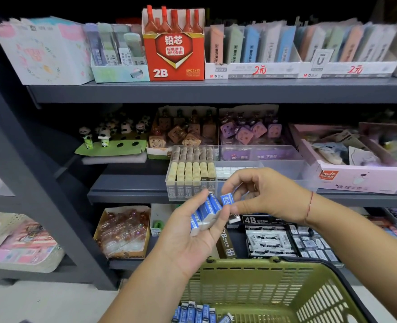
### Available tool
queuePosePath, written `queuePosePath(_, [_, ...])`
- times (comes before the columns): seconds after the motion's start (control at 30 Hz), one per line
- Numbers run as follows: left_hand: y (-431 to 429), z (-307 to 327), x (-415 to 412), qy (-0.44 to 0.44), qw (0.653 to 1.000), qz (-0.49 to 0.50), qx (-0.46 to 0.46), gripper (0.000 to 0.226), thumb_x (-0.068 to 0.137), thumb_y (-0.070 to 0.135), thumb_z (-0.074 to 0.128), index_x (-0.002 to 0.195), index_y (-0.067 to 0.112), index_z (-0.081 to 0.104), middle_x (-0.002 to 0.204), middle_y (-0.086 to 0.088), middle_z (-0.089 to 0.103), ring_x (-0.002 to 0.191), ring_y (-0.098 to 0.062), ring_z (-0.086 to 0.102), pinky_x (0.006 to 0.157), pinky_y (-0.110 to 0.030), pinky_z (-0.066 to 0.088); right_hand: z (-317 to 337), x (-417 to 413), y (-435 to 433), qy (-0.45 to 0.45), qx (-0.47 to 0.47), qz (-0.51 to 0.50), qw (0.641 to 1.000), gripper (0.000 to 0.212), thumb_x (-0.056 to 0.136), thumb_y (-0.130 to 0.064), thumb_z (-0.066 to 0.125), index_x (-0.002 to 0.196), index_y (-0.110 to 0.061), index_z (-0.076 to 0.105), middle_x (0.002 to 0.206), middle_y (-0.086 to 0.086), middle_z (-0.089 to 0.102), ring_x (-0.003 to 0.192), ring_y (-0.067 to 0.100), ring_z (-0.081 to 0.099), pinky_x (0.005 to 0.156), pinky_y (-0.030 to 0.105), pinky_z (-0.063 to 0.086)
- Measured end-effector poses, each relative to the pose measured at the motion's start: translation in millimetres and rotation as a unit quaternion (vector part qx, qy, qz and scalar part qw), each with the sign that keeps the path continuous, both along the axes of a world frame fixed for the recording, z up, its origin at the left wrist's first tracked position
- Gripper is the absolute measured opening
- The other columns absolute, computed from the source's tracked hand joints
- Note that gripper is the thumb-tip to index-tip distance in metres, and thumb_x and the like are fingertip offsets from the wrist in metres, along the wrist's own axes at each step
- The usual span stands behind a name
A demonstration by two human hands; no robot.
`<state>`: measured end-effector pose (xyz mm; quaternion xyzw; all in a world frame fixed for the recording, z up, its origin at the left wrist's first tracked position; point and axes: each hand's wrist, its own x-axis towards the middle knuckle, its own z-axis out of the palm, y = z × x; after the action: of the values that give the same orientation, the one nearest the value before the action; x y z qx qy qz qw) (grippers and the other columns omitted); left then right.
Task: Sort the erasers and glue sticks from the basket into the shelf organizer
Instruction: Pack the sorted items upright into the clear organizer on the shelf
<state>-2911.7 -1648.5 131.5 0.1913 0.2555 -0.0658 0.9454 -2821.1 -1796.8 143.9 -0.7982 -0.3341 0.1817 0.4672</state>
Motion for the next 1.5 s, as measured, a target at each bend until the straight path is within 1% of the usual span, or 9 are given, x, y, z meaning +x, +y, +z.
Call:
queuePosePath(0.2, [3.1,-4.1,4.0,-0.001,0.999,0.039,-0.026,0.021,0.079,0.004,0.069,0.098,-0.001,0.063,0.100,-0.029,0.067,0.080,-0.035,0.070,0.065,-0.040,0.060,-16.9,-23.7,12.8,0.153,0.087,-0.138,0.975,0.018,0.087,-0.010,0.066,0.098,-0.007,0.052,0.077,0.009,0.065,0.059,0.021,0.067,0.055,0.027,0.057])
queuePosePath(0.3, [3.6,-4.0,4.0,0.000,0.999,0.039,-0.010,0.015,0.080,0.006,0.069,0.092,-0.001,0.063,0.090,-0.026,0.069,0.074,-0.032,0.071,0.061,-0.036,0.061,-22.2,-29.9,16.9,0.196,0.123,-0.142,0.963,0.015,0.089,-0.006,0.062,0.101,-0.002,0.053,0.064,0.009,0.067,0.056,0.019,0.067,0.054,0.025,0.058])
queuePosePath(0.4, [6.8,-6.4,5.7,-0.003,0.999,0.045,-0.012,0.030,0.075,0.004,0.071,0.103,-0.003,0.064,0.100,-0.024,0.068,0.090,-0.032,0.069,0.058,-0.036,0.061,-21.1,-26.6,14.2,0.208,0.156,-0.154,0.953,0.014,0.085,0.002,0.063,0.098,0.003,0.058,0.064,0.013,0.067,0.051,0.017,0.065,0.050,0.022,0.055])
queuePosePath(0.57, [10.7,-10.2,6.1,0.016,0.998,0.057,-0.008,0.043,0.081,0.003,0.069,0.123,-0.006,0.058,0.114,-0.028,0.064,0.102,-0.037,0.066,0.053,-0.037,0.060,0.1,19.1,-14.3,0.044,0.134,-0.234,0.962,0.011,0.081,0.003,0.068,0.085,-0.007,0.067,0.069,0.014,0.065,0.052,0.014,0.061,0.053,0.021,0.055])
queuePosePath(0.7, [6.7,-12.1,6.3,0.027,0.998,0.048,-0.007,0.039,0.084,0.002,0.067,0.122,-0.006,0.058,0.113,-0.029,0.064,0.101,-0.038,0.066,0.057,-0.039,0.061,11.6,66.4,-29.9,-0.201,-0.096,-0.234,0.946,0.012,0.077,-0.006,0.076,0.085,-0.014,0.072,0.067,0.001,0.061,0.059,0.014,0.055,0.057,0.006,0.042])
queuePosePath(0.8, [4.8,-11.7,7.3,0.030,0.999,0.044,-0.001,0.037,0.085,0.001,0.066,0.121,-0.006,0.059,0.112,-0.029,0.064,0.102,-0.038,0.066,0.064,-0.040,0.058,6.1,82.8,-20.0,-0.295,-0.232,-0.160,0.913,0.013,0.077,-0.008,0.074,0.090,-0.011,0.072,0.072,-0.002,0.061,0.067,0.012,0.053,0.062,0.011,0.038])
queuePosePath(0.9, [4.4,-12.1,8.2,0.030,0.998,0.046,-0.002,0.037,0.085,0.001,0.067,0.120,-0.006,0.059,0.111,-0.029,0.065,0.101,-0.038,0.066,0.062,-0.041,0.061,-4.9,94.7,-7.2,-0.313,-0.295,-0.104,0.897,0.015,0.080,-0.010,0.072,0.093,-0.009,0.067,0.080,-0.001,0.062,0.076,0.012,0.055,0.075,0.024,0.045])
queuePosePath(1.2, [5.2,-13.9,7.0,0.031,0.999,0.039,0.001,0.035,0.084,0.003,0.067,0.117,-0.007,0.060,0.102,-0.030,0.067,0.094,-0.039,0.067,0.060,-0.040,0.061,-20.5,110.3,-0.8,-0.343,-0.346,-0.058,0.871,0.024,0.078,-0.028,0.075,0.073,-0.022,0.053,0.078,-0.006,0.058,0.076,0.016,0.054,0.068,0.030,0.044])
queuePosePath(1.5, [-0.1,-14.2,7.3,0.021,0.999,0.023,-0.007,0.038,0.084,0.003,0.066,0.120,-0.006,0.059,0.105,-0.032,0.066,0.098,-0.040,0.067,0.057,-0.039,0.061,-14.1,108.5,-8.7,-0.300,-0.361,-0.059,0.881,0.010,0.084,-0.027,0.070,0.077,-0.022,0.064,0.083,-0.006,0.064,0.080,0.015,0.060,0.072,0.027,0.046])
